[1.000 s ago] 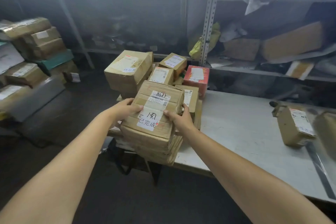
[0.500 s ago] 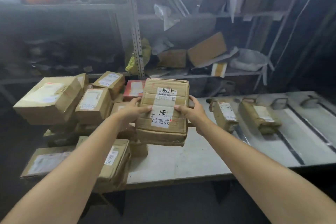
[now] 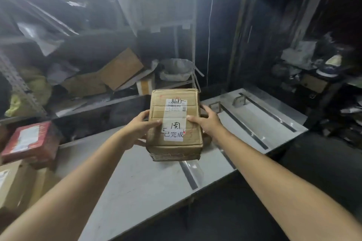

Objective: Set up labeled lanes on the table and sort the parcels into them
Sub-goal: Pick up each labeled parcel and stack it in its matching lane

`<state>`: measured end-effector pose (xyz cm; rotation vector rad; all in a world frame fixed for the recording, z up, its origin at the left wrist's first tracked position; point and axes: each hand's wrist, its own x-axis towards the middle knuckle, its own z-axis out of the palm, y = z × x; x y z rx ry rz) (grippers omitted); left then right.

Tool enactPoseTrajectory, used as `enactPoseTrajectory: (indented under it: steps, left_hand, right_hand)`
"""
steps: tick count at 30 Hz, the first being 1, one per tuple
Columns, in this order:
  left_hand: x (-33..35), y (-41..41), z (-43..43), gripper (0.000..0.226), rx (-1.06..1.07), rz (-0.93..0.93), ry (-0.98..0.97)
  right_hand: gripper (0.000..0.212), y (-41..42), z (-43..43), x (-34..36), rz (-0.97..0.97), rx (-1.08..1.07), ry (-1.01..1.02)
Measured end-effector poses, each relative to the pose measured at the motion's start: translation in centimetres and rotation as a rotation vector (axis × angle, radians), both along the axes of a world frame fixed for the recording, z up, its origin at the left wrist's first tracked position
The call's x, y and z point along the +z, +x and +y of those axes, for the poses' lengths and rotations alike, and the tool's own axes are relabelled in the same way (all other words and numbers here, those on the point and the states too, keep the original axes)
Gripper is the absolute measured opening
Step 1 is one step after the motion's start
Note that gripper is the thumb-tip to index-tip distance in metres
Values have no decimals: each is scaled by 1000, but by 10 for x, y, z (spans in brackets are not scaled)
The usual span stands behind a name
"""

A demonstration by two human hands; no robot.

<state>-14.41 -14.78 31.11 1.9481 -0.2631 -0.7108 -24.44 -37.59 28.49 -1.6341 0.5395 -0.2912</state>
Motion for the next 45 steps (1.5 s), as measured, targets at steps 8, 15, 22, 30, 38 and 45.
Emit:
enactPoseTrajectory:
  steps: [8, 15, 22, 30, 38, 45]
  left_hand:
    - [-8, 12, -156, 57, -105, 42, -17]
    - [-44, 56, -276, 61, -173, 130, -22]
    - [-72, 108, -357, 64, -178, 219, -9]
    - [-86, 137, -416, 73, -109, 287, 46]
    - [-115, 119, -462, 73, 145, 316, 82]
    - [-139, 95, -503, 76, 286, 361, 124]
  right_hand:
    - [80, -17, -145, -1, 62, -86, 9]
    - [86, 19, -258, -25, 155, -165, 11]
    - [87, 67, -340, -41, 239, -162, 18]
    - [82, 115, -411, -66, 315, -50, 29]
    - [87, 162, -480, -116, 392, 223, 37]
    - [88, 170, -524, -152, 429, 347, 58]
